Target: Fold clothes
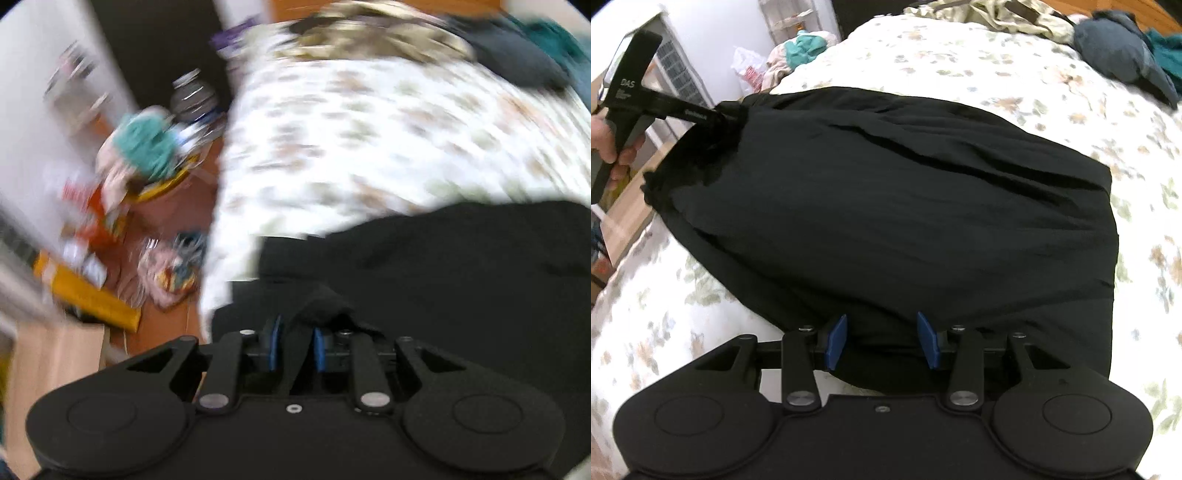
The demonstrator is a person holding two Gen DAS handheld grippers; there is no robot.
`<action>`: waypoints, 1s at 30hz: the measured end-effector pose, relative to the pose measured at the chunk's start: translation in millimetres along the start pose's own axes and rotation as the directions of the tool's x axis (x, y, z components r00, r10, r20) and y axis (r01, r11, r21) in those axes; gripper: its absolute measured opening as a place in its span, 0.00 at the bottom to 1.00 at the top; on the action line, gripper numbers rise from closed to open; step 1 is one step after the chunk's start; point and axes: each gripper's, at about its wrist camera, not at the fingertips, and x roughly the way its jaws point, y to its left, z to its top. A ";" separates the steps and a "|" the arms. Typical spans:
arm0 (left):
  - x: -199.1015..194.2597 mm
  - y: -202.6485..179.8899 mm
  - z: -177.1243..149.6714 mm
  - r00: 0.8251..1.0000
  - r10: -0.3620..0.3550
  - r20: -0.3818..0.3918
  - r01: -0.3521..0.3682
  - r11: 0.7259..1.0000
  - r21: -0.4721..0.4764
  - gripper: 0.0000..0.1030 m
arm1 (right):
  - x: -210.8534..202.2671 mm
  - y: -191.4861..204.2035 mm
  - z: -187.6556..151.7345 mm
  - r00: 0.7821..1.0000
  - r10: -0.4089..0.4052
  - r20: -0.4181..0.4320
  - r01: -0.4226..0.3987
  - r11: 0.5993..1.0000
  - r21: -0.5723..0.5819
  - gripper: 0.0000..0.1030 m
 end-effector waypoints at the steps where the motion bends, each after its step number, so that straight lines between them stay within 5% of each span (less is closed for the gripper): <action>1: 5.0 6.1 1.1 1.000 0.009 -0.004 -0.009 1.000 -0.021 0.19 | -0.3 -1.6 -0.3 1.000 0.004 0.000 -0.004 1.000 0.013 0.46; 9: 50.9 25.9 2.6 0.990 0.107 -0.091 -0.114 0.990 -0.077 0.10 | -1.3 7.2 -13.2 0.999 -0.038 -0.013 0.038 0.999 -0.030 0.46; 11: 50.2 34.8 4.0 0.991 0.085 -0.107 -0.100 0.985 -0.139 0.11 | -5.3 9.5 -14.2 0.999 -0.043 -0.029 0.043 0.999 -0.024 0.46; 14: 31.9 42.6 10.2 0.992 0.103 -0.075 -0.114 0.979 -0.167 0.27 | -23.2 8.6 -10.8 0.999 -0.052 0.005 0.052 0.998 -0.031 0.46; 15: 18.5 44.2 13.3 0.995 0.090 -0.047 -0.096 0.981 -0.171 0.40 | -29.8 6.8 -8.5 0.998 -0.056 0.027 0.057 0.998 -0.034 0.48; 19: -19.4 32.2 14.3 1.000 -0.027 0.009 0.028 0.988 -0.155 0.42 | -43.1 -18.2 15.3 0.988 -0.087 0.129 0.097 0.992 -0.075 0.56; 23: -43.9 -12.8 -5.8 0.977 -0.210 -0.020 0.208 0.975 -0.083 0.44 | -16.7 -34.9 51.5 0.978 -0.104 0.179 0.150 0.952 -0.266 0.55; 27: -45.4 -67.4 -42.7 0.941 -0.323 -0.105 0.323 0.946 -0.014 0.44 | 24.4 -40.5 83.8 0.988 -0.049 0.149 0.111 0.890 -0.442 0.43; 29: -43.6 -85.2 -54.6 0.940 -0.318 -0.121 0.322 0.947 0.019 0.44 | 39.3 -36.2 94.8 0.989 -0.028 0.144 0.099 0.853 -0.513 0.40; 30: -41.6 -89.1 -58.1 0.945 -0.305 -0.118 0.309 0.951 0.024 0.44 | 45.2 -34.0 97.7 0.991 -0.029 0.134 0.097 0.838 -0.536 0.29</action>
